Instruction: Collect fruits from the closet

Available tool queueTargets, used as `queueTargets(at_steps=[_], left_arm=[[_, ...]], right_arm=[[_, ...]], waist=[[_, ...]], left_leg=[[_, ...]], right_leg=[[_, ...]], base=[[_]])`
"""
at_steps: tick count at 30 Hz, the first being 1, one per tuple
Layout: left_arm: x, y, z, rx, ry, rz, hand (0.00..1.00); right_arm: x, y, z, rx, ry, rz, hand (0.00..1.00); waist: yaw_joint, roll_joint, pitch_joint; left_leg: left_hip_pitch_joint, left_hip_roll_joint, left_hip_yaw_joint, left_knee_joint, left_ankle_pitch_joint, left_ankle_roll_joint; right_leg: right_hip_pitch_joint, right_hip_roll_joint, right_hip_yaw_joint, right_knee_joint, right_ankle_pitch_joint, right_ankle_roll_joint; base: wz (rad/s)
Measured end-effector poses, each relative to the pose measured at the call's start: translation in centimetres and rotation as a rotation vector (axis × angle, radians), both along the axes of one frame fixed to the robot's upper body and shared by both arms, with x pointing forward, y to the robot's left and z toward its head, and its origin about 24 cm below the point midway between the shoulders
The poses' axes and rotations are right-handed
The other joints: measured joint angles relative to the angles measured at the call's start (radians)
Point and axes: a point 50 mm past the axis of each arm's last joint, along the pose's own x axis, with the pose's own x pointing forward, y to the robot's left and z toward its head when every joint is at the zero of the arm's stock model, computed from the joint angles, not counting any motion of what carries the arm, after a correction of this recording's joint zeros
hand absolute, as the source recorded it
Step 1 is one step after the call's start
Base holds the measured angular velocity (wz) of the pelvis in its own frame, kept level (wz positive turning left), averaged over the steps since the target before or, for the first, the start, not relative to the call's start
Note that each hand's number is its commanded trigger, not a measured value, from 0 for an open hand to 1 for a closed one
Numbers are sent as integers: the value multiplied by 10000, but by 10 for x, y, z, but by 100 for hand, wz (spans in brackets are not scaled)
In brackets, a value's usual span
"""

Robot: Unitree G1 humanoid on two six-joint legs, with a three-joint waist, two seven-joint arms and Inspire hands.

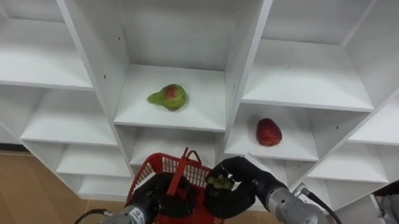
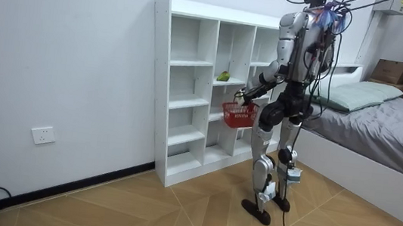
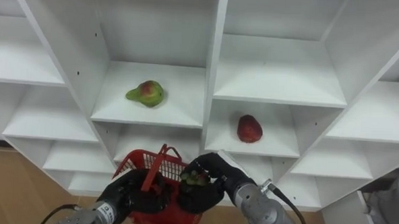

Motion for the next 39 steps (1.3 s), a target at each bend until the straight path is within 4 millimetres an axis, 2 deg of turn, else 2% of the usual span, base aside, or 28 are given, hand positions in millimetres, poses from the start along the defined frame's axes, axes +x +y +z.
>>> queueTargets(at_steps=[9,20,26,34,39], left_arm=[[-2,-3,0,-58,24,-143,100],[-10,-2,-5,-92,287,-72,100],[-11,-2,-5,-127,312,-62,100],[-13,-4,-6,-230,376,-183,100],[-14,-4,-6,-268,393,-243,100]], right_arm=[[2,0,2,-157,-566,-298,100],[0,-2,-9,-510,-685,-788,100],[4,-4,-10,-693,-934,-1064,100],[7,-2,-7,-669,-1283,-1062,100],[6,2,-13,-802,-1217,-775,100]], waist=[[-1,-9,1],[67,-18,14],[246,-83,69],[262,-115,86],[295,-155,93]], left_leg=[[84,-2,-39,25,0,0],[61,-17,-46,32,1,-1],[53,-17,-73,18,1,-1],[40,-84,-230,73,0,0],[53,-114,-269,126,1,0]], right_leg=[[161,-16,-79,-22,-1,1],[189,-13,-76,-161,-2,2],[189,-12,-104,-181,-6,8],[349,-62,-264,-324,-20,29],[365,-119,-329,-322,-22,32]], base=[[1],[0],[0],[7],[2]])
